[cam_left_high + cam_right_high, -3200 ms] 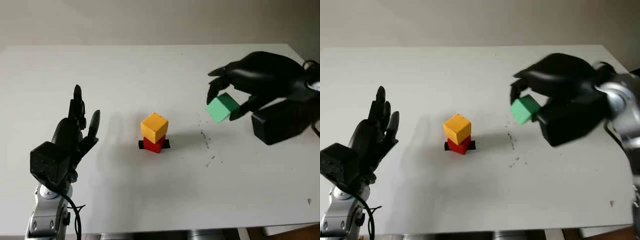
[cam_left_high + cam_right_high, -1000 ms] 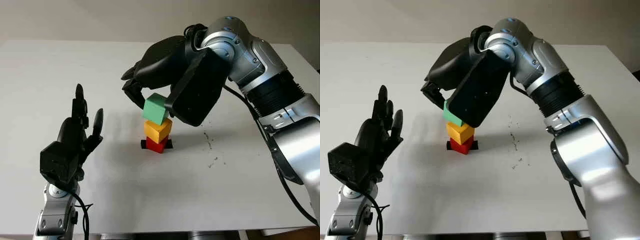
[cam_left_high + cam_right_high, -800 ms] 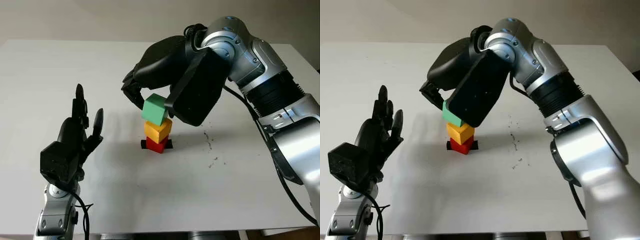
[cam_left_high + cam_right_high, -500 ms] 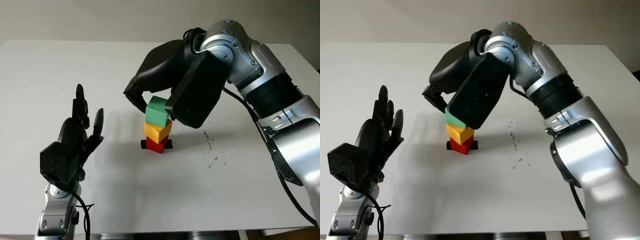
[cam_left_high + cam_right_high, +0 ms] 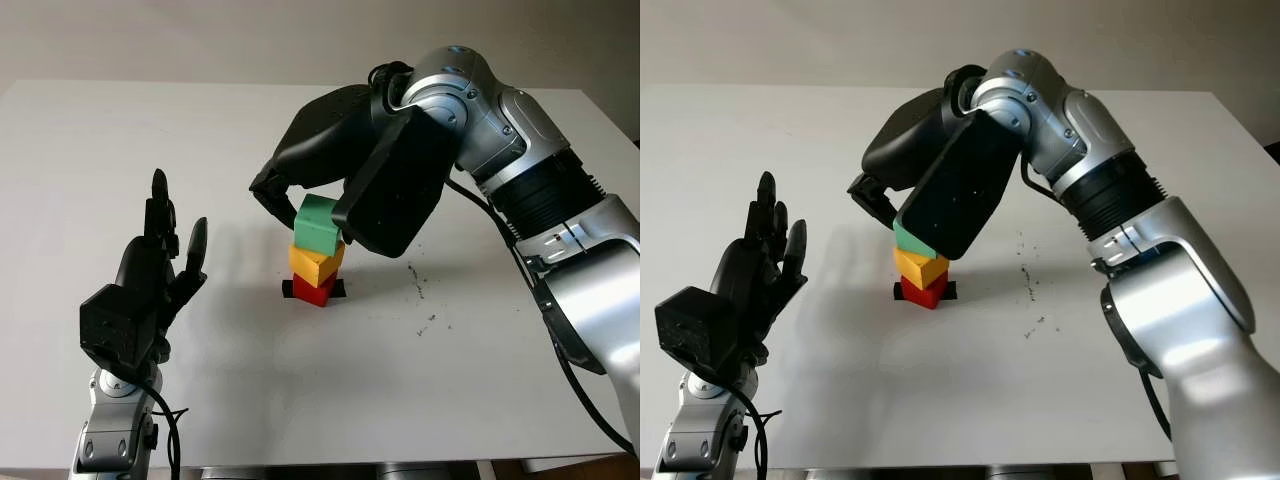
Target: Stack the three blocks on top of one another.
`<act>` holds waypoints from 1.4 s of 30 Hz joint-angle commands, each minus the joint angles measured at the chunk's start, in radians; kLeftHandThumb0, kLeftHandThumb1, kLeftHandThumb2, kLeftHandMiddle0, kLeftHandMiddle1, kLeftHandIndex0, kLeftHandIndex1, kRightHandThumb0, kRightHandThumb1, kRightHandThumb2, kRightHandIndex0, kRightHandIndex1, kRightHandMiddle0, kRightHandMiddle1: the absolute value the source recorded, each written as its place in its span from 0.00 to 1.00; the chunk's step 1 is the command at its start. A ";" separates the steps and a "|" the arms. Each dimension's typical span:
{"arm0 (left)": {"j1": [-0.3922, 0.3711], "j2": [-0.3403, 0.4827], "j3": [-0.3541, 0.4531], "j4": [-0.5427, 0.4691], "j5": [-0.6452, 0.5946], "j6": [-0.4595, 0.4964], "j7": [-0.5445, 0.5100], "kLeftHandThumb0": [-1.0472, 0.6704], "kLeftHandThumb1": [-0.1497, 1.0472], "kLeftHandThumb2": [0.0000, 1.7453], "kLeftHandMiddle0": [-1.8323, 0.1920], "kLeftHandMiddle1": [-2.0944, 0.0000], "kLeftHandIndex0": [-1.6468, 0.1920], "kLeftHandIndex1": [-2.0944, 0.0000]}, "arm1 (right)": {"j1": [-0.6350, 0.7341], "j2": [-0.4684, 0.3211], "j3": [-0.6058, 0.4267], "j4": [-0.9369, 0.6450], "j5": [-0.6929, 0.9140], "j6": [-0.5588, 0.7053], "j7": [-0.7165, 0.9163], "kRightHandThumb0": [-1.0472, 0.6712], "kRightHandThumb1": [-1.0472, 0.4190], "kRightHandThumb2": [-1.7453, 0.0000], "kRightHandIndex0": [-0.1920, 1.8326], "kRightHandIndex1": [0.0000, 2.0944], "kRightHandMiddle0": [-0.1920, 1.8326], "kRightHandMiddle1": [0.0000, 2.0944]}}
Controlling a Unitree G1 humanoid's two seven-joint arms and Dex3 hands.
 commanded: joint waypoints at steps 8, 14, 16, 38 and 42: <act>-0.004 -0.001 -0.002 0.002 0.009 -0.009 0.006 0.15 1.00 0.33 0.99 0.97 1.00 0.98 | 0.021 -0.014 0.001 0.018 0.036 -0.037 0.028 0.30 0.10 0.97 0.10 0.01 0.08 0.46; -0.005 -0.001 -0.001 0.004 0.008 -0.013 0.007 0.15 1.00 0.34 0.99 0.97 1.00 0.98 | 0.010 -0.035 -0.002 0.002 0.028 -0.073 0.044 0.19 0.10 0.97 0.00 0.00 0.00 0.04; -0.006 0.001 -0.001 0.004 0.008 -0.010 0.005 0.15 1.00 0.34 0.99 0.97 1.00 0.98 | 0.014 -0.046 -0.013 -0.009 0.028 -0.081 0.029 0.17 0.09 0.97 0.00 0.00 0.00 0.01; 0.009 0.035 0.024 -0.009 -0.013 0.003 -0.030 0.15 1.00 0.33 1.00 0.98 1.00 0.99 | 0.465 -0.186 -0.420 -0.270 0.202 0.227 -0.378 0.10 0.00 0.76 0.00 0.01 0.01 0.02; -0.002 0.041 0.027 0.001 -0.023 -0.005 -0.047 0.15 1.00 0.33 1.00 0.98 1.00 1.00 | 0.667 -0.143 -0.494 -0.353 0.251 0.285 -0.504 0.14 0.00 0.67 0.00 0.01 0.00 0.01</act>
